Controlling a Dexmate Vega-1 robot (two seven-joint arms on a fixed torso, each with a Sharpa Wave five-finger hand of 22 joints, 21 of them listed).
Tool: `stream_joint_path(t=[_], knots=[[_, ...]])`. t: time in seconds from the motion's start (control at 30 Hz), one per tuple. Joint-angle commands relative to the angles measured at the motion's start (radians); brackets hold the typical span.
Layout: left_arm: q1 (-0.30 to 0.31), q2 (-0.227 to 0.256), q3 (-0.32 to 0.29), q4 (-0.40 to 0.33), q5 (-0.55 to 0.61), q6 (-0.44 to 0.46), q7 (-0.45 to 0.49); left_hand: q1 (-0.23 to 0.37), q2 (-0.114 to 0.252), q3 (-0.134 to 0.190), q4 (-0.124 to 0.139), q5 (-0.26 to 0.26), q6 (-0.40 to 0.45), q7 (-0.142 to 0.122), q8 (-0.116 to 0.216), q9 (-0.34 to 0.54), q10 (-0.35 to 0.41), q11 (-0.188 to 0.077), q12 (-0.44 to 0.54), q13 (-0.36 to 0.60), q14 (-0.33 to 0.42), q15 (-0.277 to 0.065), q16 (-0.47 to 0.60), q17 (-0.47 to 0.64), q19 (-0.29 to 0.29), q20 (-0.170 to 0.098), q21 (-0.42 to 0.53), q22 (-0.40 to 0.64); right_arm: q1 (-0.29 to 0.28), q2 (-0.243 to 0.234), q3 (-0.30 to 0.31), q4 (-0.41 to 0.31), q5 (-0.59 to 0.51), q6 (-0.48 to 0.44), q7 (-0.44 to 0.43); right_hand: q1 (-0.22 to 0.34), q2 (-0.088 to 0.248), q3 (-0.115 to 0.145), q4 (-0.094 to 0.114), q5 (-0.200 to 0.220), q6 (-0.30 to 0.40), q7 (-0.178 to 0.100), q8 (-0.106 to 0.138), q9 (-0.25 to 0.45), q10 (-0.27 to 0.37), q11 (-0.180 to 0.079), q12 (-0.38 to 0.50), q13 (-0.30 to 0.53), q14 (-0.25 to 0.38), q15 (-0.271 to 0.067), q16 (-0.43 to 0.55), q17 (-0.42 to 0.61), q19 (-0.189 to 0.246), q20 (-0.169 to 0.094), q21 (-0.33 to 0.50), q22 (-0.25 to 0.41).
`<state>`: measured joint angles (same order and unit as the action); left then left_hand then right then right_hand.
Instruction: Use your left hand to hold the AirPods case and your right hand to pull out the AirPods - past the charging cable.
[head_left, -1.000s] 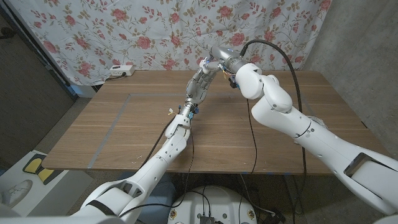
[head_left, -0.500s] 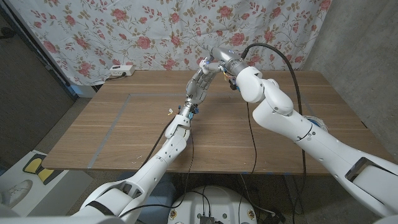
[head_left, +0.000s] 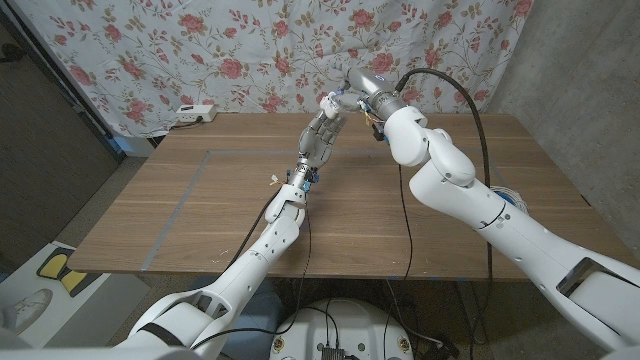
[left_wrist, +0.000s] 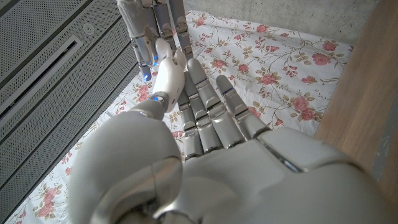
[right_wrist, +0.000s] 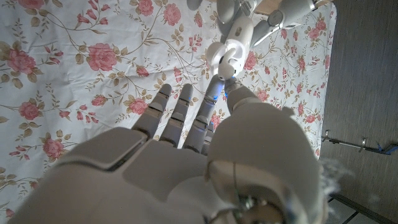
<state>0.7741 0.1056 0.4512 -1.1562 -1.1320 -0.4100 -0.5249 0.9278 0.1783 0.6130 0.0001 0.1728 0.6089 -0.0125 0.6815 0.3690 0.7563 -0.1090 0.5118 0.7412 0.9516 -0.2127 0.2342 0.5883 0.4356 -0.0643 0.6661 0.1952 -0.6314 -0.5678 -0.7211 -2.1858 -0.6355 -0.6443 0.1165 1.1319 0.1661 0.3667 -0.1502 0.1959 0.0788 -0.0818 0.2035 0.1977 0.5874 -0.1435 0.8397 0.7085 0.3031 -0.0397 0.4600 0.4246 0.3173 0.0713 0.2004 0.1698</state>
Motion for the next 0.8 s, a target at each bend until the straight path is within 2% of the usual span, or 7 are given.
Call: stream_joint_path(t=[0.03,0.8], knots=[[-0.003,-0.003,-0.005,0.008,-0.001,-0.005,0.005,0.011,0.019,0.043,-0.026,0.008,0.078,-0.055,0.058,0.326,0.038,-0.035,-0.002,0.005,0.0,-0.003,-0.003,0.002,-0.005,-0.002,0.01,0.001,-0.007,-0.002,0.015,0.006,0.017,0.015,-0.06,0.01,0.004,-0.008,0.001,-0.002,0.005,-0.001,0.006,0.004,0.005,-0.002,0.004,0.0,0.005,-0.142,0.007,0.006,0.004,-0.004,0.005,0.006],[0.004,0.003,-0.015,-0.002,0.003,-0.023,0.025,0.008,0.02,0.043,-0.027,0.008,0.079,-0.056,0.061,0.323,0.039,-0.035,-0.003,0.008,-0.001,-0.003,-0.003,0.003,-0.012,-0.002,0.022,-0.001,-0.032,-0.022,0.061,-0.004,0.029,-0.029,-0.113,0.019,0.002,-0.022,0.001,-0.003,0.022,0.001,0.005,0.004,0.012,-0.002,0.011,-0.01,0.016,-0.149,0.016,0.012,0.008,-0.003,0.005,0.006]])
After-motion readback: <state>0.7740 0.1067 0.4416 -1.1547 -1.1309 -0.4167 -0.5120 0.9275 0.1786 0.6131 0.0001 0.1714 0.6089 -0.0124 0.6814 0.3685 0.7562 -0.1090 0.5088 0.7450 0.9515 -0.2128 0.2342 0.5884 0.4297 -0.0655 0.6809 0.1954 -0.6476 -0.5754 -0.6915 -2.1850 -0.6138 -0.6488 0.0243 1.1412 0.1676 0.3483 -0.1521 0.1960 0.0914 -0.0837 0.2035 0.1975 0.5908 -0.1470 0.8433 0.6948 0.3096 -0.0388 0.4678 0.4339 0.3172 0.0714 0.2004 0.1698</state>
